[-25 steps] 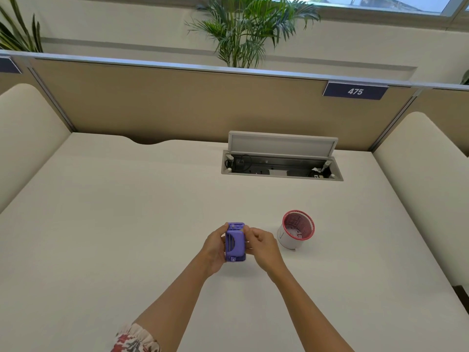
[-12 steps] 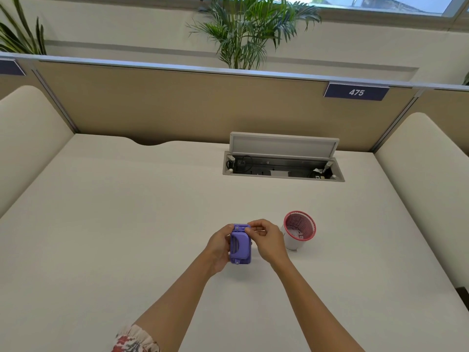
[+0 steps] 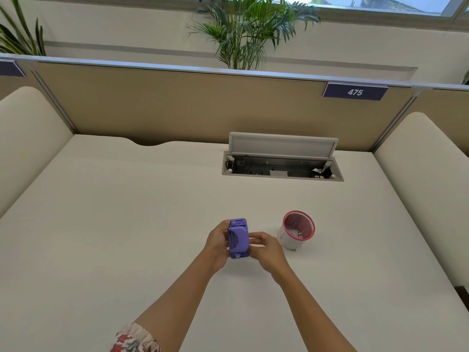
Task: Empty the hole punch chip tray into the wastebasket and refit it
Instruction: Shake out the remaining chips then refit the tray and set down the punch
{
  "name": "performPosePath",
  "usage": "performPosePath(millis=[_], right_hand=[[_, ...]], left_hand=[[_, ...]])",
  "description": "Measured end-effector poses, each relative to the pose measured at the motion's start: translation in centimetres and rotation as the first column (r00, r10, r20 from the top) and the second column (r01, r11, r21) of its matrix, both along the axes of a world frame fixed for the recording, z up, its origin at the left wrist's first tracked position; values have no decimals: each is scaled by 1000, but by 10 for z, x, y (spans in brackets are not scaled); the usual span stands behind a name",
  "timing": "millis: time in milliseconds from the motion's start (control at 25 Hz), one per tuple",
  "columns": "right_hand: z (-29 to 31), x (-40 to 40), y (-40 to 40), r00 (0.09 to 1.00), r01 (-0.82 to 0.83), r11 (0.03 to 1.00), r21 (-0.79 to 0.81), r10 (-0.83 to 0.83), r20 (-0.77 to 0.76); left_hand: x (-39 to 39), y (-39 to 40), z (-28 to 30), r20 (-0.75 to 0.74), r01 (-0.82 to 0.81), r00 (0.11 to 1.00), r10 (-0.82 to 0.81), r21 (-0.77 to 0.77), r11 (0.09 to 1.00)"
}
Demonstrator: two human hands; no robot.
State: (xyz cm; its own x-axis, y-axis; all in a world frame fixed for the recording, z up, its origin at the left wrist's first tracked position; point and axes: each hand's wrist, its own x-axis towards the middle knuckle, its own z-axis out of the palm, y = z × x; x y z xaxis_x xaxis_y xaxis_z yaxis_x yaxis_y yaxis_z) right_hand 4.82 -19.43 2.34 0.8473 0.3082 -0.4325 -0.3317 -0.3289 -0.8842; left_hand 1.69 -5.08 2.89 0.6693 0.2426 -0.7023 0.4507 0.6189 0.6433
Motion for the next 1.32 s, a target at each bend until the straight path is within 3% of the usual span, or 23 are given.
performPosePath(millis=[360, 640, 840, 1160, 1320], right_hand=[[2, 1, 4, 1000, -12, 994, -112, 14, 25], [0, -4, 5, 937, 62, 944, 325, 58, -346], [-3, -4, 11, 953, 154, 937, 313, -57, -297], [-5, -10, 20, 975, 118, 956, 269, -60, -215], [-8, -14, 28, 986, 148, 976, 157, -134, -96]], left_hand=[[2, 0, -2, 6, -13, 1000, 13, 28, 1000], [3, 8, 3, 81, -208, 973, 218, -116, 971], [2, 11, 4, 136, -187, 970, 203, -120, 975], [3, 18, 2, 134, -167, 975, 180, -101, 981], [3, 19, 2, 135, -191, 969, 205, -109, 976]])
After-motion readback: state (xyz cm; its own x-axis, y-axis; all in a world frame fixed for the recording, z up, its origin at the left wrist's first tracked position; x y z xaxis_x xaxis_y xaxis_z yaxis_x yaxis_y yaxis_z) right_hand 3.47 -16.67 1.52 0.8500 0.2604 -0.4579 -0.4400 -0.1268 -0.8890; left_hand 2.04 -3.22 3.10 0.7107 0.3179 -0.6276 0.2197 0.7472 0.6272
